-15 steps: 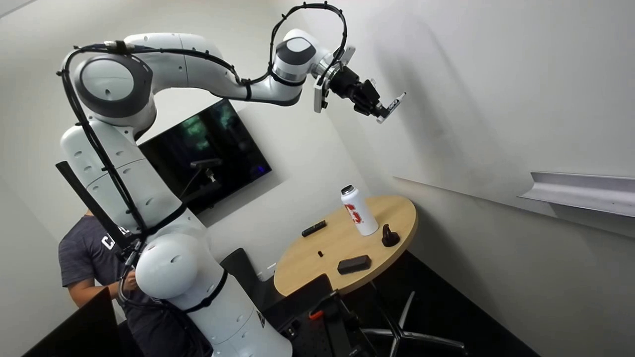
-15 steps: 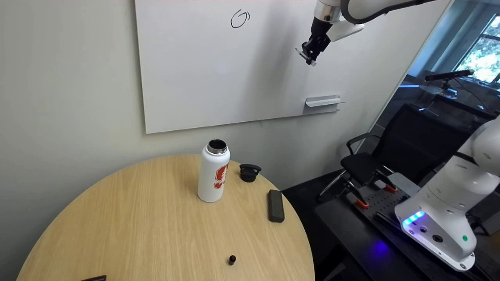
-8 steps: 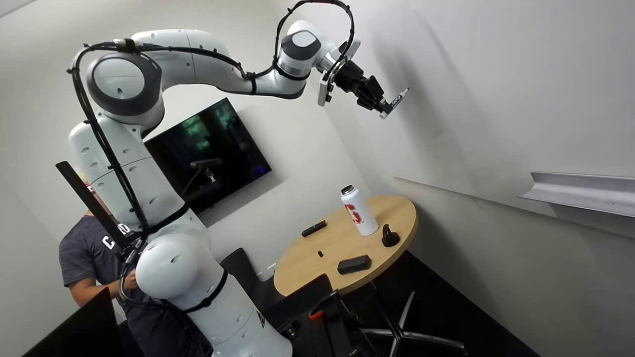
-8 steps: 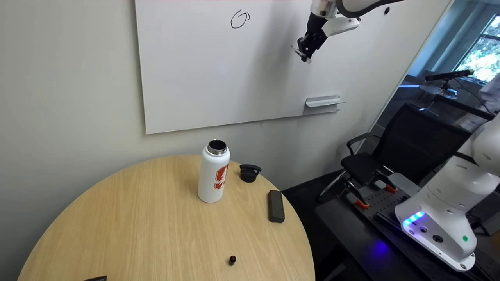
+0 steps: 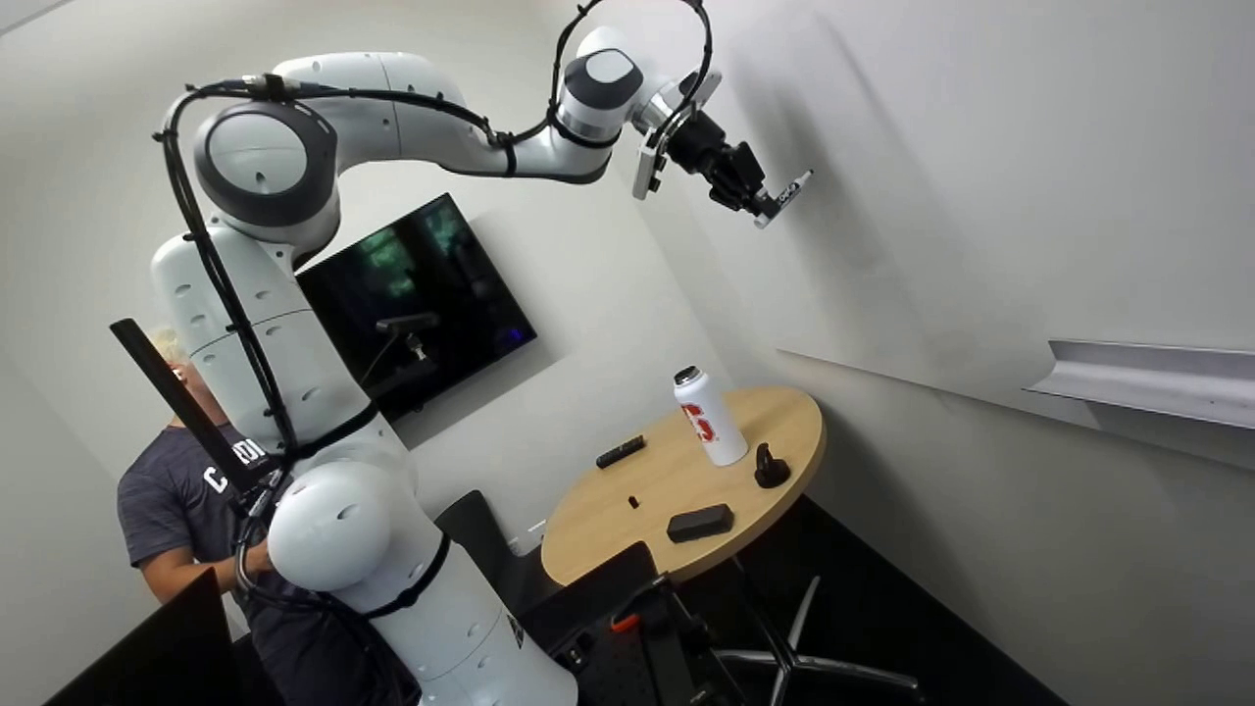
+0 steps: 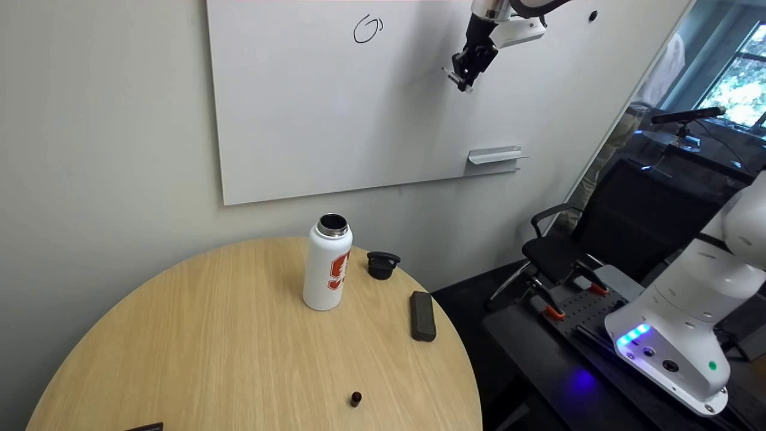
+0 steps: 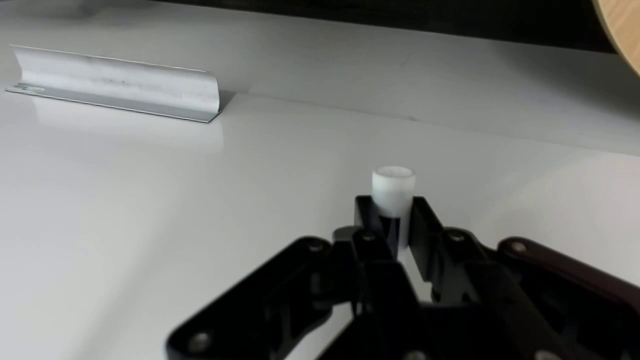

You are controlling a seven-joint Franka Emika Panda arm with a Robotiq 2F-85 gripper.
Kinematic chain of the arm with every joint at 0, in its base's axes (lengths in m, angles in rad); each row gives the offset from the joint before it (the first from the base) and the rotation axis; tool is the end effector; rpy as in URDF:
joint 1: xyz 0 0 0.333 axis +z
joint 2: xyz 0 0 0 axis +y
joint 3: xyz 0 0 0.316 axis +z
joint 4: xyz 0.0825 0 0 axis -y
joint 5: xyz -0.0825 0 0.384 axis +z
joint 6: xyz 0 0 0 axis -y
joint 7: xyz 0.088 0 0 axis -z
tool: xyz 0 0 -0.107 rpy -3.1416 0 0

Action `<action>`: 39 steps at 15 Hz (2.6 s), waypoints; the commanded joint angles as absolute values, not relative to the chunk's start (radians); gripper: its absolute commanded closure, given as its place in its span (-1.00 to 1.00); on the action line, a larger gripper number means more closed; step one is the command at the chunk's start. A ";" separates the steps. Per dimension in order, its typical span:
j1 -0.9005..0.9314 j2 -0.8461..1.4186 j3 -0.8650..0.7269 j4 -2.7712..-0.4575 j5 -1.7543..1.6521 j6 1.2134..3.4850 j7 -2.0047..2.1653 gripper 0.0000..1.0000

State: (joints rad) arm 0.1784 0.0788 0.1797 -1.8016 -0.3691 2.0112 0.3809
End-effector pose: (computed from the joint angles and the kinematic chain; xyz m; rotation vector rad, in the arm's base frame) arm 0.5706 0.1877 0.5127 2.8566 0.1604 0.3490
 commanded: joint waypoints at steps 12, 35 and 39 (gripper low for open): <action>0.182 0.100 0.156 -1.724 -0.350 1.959 0.363 0.90; 0.163 0.092 0.116 -1.732 -0.291 1.964 0.363 0.90; 0.151 0.052 0.101 -1.742 -0.298 1.967 0.369 0.90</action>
State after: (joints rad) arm 0.1697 0.0858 0.1140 -1.7506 -0.3023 1.9674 0.3789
